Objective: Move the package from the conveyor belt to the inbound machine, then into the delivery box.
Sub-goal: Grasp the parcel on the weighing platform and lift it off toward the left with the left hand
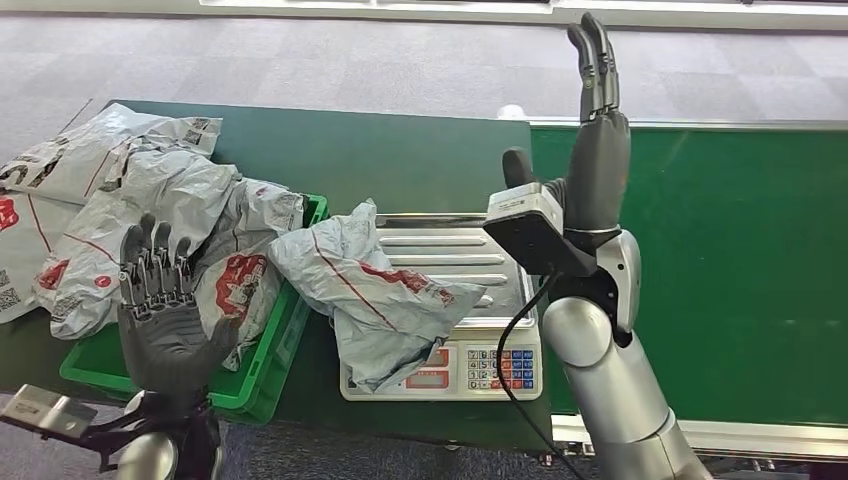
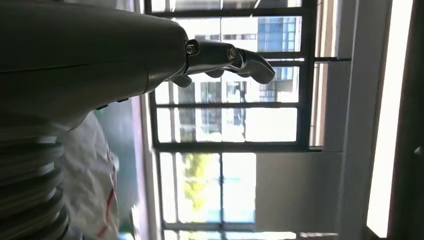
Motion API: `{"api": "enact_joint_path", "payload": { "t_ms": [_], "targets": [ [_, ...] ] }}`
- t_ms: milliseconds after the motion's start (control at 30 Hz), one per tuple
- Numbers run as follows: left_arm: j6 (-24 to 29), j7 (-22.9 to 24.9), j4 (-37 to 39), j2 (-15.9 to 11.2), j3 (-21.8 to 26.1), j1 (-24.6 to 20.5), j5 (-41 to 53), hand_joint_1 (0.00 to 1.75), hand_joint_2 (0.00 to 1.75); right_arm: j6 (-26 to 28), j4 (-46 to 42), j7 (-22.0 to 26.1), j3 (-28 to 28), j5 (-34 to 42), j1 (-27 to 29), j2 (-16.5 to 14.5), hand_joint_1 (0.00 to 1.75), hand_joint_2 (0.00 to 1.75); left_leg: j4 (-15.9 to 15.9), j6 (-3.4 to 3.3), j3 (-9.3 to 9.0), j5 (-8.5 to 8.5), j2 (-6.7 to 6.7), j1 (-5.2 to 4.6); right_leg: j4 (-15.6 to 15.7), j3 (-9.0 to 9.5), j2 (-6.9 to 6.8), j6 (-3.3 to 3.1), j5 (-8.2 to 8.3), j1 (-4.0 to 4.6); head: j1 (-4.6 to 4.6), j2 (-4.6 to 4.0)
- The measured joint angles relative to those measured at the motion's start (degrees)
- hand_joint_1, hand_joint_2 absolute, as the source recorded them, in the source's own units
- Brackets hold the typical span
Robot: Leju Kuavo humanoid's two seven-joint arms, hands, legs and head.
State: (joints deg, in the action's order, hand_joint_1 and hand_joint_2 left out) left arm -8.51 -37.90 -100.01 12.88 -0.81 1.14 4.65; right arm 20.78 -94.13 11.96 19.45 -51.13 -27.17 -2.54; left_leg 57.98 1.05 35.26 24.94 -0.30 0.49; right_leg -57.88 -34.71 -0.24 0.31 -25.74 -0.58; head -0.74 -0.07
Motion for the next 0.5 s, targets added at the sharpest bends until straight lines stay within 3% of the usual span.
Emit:
{"api": "enact_joint_path", "payload": {
  "t_ms": [133, 233, 333, 400, 500],
  "targets": [
    [4.41, 6.47, 1.46, -4.44, -1.52, -7.41, 31.76, 0.00, 1.75, 0.64, -4.02, 0.80, -2.60, -0.57, 2.77, -0.09, 0.00, 0.00, -0.02, 0.06, -0.02, -0.08, 0.00, 0.01, -0.01, 0.04, -0.05, -0.05, 0.05, 0.02, 0.01, 0.00],
    [3.57, 12.29, 4.78, -7.89, -4.33, -12.47, 47.74, 0.00, 1.75, 0.32, -5.65, 0.95, -3.67, -0.98, 3.51, -0.38, 0.00, 0.00, -0.02, 0.09, -0.11, -0.11, 0.19, 0.01, -0.01, 0.00, 0.17, -0.08, 0.14, 0.01, 0.01, 0.00],
    [0.76, 19.18, 13.30, -12.36, -10.48, -19.84, 63.99, 0.00, 1.75, -0.04, -5.94, 1.04, -4.35, -1.29, 3.52, -1.10, 0.00, 0.00, -0.02, 0.09, -0.12, -0.17, 0.18, 0.01, -0.01, 0.02, 0.18, -0.07, 0.20, 0.01, 0.00, 0.00],
    [-1.02, 19.00, 20.83, -14.46, -14.81, -24.56, 68.00, 0.00, 1.75, -0.11, -5.65, 1.03, -4.50, -1.24, 3.20, -1.76, 0.00, 0.00, -0.02, 0.13, -0.11, -0.22, 0.18, 0.01, -0.02, 0.01, 0.20, -0.09, 0.27, 0.01, 0.00, 0.00],
    [-3.36, 15.87, 31.79, -16.54, -21.33, -30.36, 66.80, 0.00, 1.75, -0.02, -4.59, 0.69, -4.57, -1.15, 2.17, -2.54, 0.00, 0.00, -0.02, 0.15, -0.12, -0.25, 0.24, 0.01, -0.03, 0.02, 0.29, -0.08, 0.32, 0.00, 0.01, 0.00]
  ]
}}
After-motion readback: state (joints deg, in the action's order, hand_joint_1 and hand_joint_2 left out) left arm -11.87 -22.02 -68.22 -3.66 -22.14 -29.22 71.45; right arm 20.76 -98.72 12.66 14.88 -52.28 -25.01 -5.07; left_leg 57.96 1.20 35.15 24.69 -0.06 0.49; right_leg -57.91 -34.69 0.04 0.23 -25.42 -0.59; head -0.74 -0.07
